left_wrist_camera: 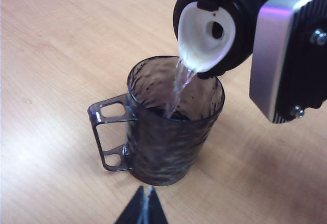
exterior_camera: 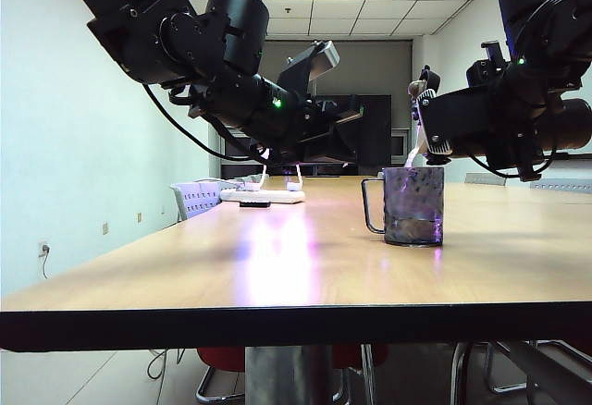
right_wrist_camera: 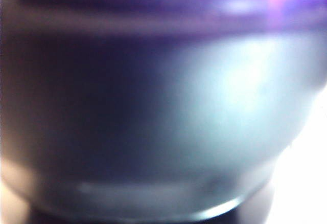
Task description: Pick up the black thermos cup, pour some water from it into the cup, and then put the thermos cup back on the table.
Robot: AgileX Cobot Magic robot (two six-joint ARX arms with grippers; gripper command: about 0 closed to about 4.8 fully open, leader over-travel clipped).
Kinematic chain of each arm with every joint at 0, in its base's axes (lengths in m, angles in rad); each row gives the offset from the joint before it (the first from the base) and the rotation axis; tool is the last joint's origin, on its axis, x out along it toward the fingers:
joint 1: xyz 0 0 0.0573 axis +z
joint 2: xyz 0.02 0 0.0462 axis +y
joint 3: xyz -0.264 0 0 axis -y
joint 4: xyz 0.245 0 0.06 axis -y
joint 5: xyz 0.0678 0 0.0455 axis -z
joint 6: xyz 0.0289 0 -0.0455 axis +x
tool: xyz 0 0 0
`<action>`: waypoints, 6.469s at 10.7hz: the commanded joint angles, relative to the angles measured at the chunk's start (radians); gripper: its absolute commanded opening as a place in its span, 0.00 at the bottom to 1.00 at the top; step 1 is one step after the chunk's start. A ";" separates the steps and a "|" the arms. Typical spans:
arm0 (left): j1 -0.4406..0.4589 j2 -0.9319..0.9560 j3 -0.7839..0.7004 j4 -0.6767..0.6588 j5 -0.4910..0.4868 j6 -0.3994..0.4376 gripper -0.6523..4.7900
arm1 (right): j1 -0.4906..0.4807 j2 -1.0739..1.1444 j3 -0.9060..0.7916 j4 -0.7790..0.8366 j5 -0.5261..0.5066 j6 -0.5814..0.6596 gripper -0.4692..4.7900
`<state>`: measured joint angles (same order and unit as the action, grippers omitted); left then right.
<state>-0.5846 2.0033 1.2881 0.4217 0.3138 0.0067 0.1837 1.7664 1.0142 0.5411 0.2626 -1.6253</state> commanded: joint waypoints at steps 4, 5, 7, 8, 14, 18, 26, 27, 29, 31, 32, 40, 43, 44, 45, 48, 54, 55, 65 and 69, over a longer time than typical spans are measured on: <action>-0.003 -0.003 0.005 0.002 0.005 0.000 0.11 | 0.001 -0.012 0.011 0.069 0.005 0.050 0.27; -0.003 -0.003 0.005 0.002 0.005 0.000 0.11 | 0.001 -0.012 0.011 0.066 0.005 0.089 0.27; -0.003 -0.003 0.005 0.002 0.005 0.000 0.11 | 0.001 -0.012 0.010 0.053 0.005 0.218 0.27; -0.003 -0.003 0.005 0.002 0.005 0.000 0.11 | 0.001 -0.012 0.011 0.056 0.005 0.330 0.27; -0.003 -0.004 0.005 0.003 0.024 0.000 0.11 | 0.001 -0.016 0.011 0.271 0.178 0.818 0.27; -0.003 -0.006 0.005 0.003 0.050 -0.008 0.11 | -0.001 -0.084 0.010 0.285 0.286 1.007 0.19; -0.003 -0.006 0.006 0.004 0.070 -0.021 0.11 | -0.114 -0.156 0.010 0.075 0.024 1.663 0.19; -0.003 -0.005 0.006 0.006 0.021 -0.019 0.11 | -0.114 -0.156 0.010 0.076 -0.056 1.663 0.19; -0.004 -0.003 0.006 0.006 0.007 -0.019 0.11 | -0.114 -0.142 0.010 0.081 -0.171 1.663 0.19; -0.010 -0.003 0.006 0.006 0.028 -0.019 0.11 | -0.113 -0.103 0.010 0.084 -0.245 1.664 0.19; -0.014 -0.003 0.006 0.005 0.028 -0.019 0.11 | -0.113 -0.086 0.010 0.084 -0.249 1.677 0.19; -0.015 -0.005 0.006 0.005 0.050 -0.022 0.11 | -0.122 0.047 0.010 0.224 -0.332 1.569 0.29; -0.015 -0.005 0.006 0.005 0.049 -0.022 0.11 | -0.124 0.122 0.010 0.280 -0.325 1.569 0.71; -0.015 -0.005 0.006 0.005 0.049 -0.022 0.11 | -0.124 0.122 0.010 0.277 -0.325 1.569 0.75; -0.015 -0.005 0.006 0.005 0.049 -0.022 0.11 | -0.124 0.122 0.010 0.271 -0.325 1.569 0.75; -0.015 -0.005 0.006 0.006 0.047 -0.022 0.11 | -0.130 0.076 0.010 0.187 -0.348 1.569 1.00; -0.015 -0.008 0.006 0.004 0.047 -0.023 0.11 | -0.131 -0.132 0.010 -0.264 -0.363 1.567 1.00; -0.014 -0.054 0.006 -0.014 0.061 -0.023 0.11 | -0.131 -0.241 0.010 -0.406 -0.373 1.585 0.94; -0.014 -1.003 -0.447 -0.435 -0.093 0.092 0.11 | -0.131 -1.226 -0.502 -0.517 -0.351 1.652 0.08; -0.014 -1.411 -0.838 -0.393 -0.139 0.087 0.11 | -0.131 -1.340 -0.610 -0.874 -0.343 1.651 0.08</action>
<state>-0.5976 0.6178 0.4751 0.0158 0.2005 0.0956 0.0532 0.4278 0.4007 -0.2989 -0.0830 0.0254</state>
